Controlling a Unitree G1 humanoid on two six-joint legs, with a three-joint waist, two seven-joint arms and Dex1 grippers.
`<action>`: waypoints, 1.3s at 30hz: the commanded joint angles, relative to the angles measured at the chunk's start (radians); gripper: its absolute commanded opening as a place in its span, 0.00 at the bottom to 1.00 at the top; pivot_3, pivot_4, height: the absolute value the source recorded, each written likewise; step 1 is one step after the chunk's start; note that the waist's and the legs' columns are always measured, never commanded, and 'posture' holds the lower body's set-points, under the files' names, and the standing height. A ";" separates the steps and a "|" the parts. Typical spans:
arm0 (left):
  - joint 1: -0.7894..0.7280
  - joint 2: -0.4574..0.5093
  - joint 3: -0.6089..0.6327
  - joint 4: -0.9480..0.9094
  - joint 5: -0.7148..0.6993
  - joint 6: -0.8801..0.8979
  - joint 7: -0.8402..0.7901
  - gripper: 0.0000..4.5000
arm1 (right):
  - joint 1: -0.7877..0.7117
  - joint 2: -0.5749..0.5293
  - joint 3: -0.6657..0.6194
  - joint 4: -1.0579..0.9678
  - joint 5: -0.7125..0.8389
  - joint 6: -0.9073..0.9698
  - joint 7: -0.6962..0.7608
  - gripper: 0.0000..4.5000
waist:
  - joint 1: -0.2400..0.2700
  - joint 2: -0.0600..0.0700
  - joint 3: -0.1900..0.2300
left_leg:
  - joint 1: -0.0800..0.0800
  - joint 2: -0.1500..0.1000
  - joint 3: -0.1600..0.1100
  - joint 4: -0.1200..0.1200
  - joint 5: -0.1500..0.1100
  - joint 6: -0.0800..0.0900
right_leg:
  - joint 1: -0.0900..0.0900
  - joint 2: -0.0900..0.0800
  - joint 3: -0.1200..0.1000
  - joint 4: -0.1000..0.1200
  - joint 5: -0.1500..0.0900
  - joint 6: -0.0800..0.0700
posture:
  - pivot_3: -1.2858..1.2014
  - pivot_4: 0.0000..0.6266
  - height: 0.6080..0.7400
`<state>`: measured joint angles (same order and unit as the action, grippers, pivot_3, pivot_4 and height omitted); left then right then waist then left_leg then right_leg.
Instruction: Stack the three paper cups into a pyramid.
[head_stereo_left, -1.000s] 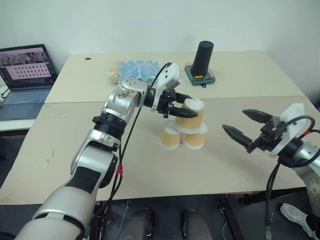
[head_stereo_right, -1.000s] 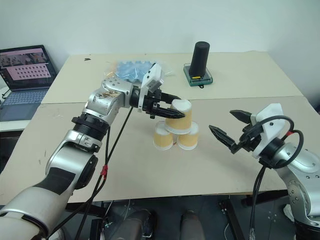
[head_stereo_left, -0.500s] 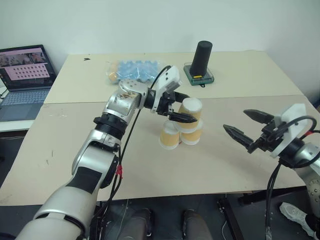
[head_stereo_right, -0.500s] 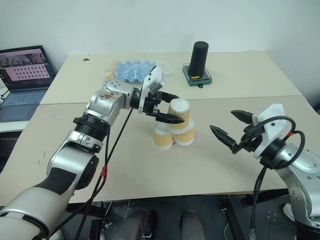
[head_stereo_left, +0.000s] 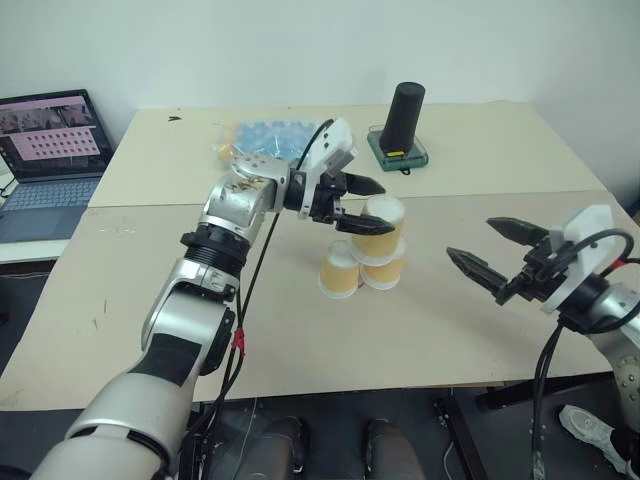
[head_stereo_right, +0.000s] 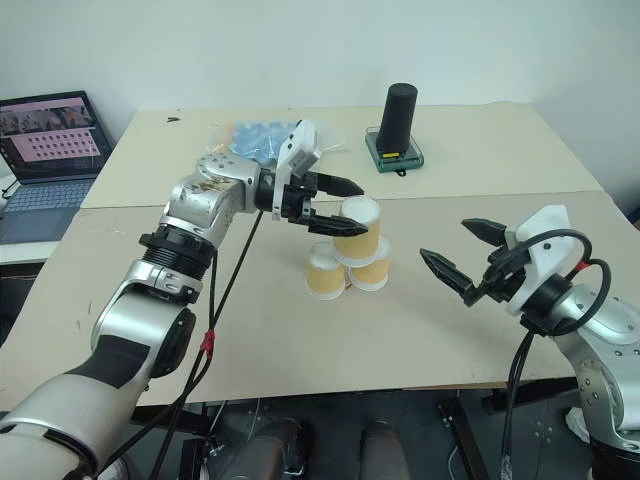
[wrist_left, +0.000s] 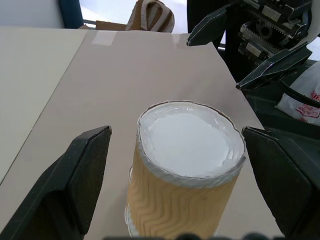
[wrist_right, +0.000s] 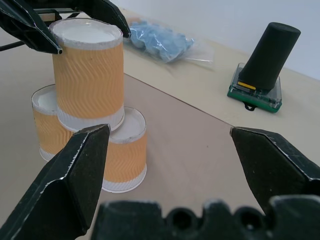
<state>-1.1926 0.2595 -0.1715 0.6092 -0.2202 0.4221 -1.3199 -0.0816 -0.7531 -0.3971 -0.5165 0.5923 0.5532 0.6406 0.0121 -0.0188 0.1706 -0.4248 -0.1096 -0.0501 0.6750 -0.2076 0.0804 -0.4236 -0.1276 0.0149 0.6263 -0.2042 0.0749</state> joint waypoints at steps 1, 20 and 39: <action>-0.005 0.013 0.023 -0.062 -0.025 0.014 0.005 0.99 | -0.017 -0.013 -0.017 -0.004 0.003 -0.022 0.012 1.00 | 0.000 0.000 0.000 | 0.000 0.000 0.000 0.000 0.000 0.000 | 0.000 0.000 0.000 0.000 0.000 0.000 | 0.52 0.24 0.90; 0.316 0.009 0.548 -0.585 -0.128 0.218 0.938 0.99 | -0.104 -0.009 -0.007 0.250 -0.255 0.000 -0.261 1.00 | -0.003 0.001 -0.001 | 0.001 0.000 0.000 0.001 -0.001 -0.005 | 0.000 0.000 0.002 0.003 0.000 0.000 | 0.52 0.24 0.90; 0.888 0.014 0.705 -0.698 0.010 -0.145 1.283 0.99 | -0.282 0.306 0.061 0.681 -0.328 -0.326 -0.339 1.00 | 0.000 0.001 -0.002 | 0.006 0.001 0.000 0.000 -0.003 -0.013 | 0.000 0.004 0.002 0.002 0.002 -0.003 | 0.52 0.24 0.90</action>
<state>-0.3060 0.2581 0.5245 -0.0704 -0.1988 0.3220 -0.0420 -0.3408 -0.4309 -0.3204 0.1743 0.2580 0.2705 0.2909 0.0125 -0.0182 0.1684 -0.4185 -0.1080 -0.0497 0.6754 -0.2106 0.0678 -0.4235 -0.1234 0.0171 0.6289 -0.2020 0.0715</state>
